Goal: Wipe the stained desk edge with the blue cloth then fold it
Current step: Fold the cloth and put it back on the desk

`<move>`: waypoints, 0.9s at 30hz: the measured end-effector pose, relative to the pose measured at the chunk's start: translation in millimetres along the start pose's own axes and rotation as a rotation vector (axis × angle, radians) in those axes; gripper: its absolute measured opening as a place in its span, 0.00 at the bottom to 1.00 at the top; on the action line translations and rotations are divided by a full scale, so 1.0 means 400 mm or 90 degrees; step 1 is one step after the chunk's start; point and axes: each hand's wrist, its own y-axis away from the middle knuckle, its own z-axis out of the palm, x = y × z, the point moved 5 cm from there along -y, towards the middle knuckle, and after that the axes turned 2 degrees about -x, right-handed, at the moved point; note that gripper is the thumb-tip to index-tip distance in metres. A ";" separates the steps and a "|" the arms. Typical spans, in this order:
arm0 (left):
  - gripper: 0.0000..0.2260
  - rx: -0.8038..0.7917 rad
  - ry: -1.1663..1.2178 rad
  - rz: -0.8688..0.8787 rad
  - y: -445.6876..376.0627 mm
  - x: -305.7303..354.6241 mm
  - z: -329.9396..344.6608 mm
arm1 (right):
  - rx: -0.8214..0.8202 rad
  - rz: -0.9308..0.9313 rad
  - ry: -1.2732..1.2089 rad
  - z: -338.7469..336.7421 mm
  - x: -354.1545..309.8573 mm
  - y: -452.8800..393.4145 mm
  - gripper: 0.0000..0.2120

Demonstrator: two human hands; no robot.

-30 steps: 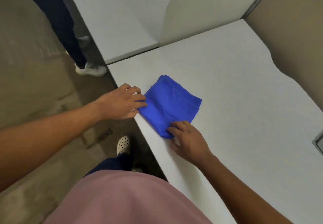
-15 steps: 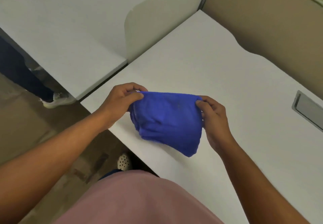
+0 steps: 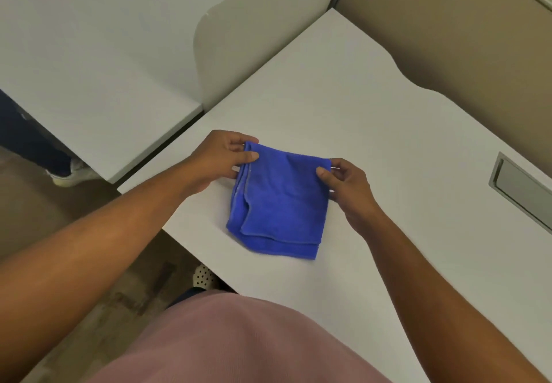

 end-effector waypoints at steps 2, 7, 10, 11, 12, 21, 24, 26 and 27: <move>0.10 0.006 0.000 -0.004 -0.002 0.004 -0.013 | -0.014 -0.015 -0.003 -0.017 -0.008 0.000 0.04; 0.10 -0.002 -0.035 0.085 0.011 0.055 -0.020 | -0.009 -0.068 0.032 -0.060 -0.031 0.023 0.07; 0.12 -0.029 -0.153 0.250 0.067 0.087 -0.023 | -0.010 -0.123 0.074 -0.084 -0.029 0.064 0.08; 0.12 -0.039 -0.223 0.302 0.091 0.081 -0.018 | -0.012 -0.139 0.092 -0.088 -0.017 0.080 0.10; 0.13 -0.052 -0.289 0.343 0.113 0.064 -0.011 | -0.015 -0.150 0.116 -0.090 -0.001 0.094 0.11; 0.09 -0.167 -0.744 0.548 0.184 -0.107 0.024 | -0.103 -0.202 0.453 -0.043 0.117 0.186 0.13; 0.05 -0.188 -0.746 0.546 0.187 -0.111 0.022 | -0.119 -0.207 0.559 -0.033 0.110 0.194 0.13; 0.12 -0.170 -0.697 0.472 0.171 -0.095 0.024 | -0.071 -0.221 0.586 -0.025 0.085 0.193 0.12; 0.15 -0.140 -0.662 0.436 0.160 -0.077 0.029 | -0.024 -0.237 0.580 -0.021 0.065 0.189 0.10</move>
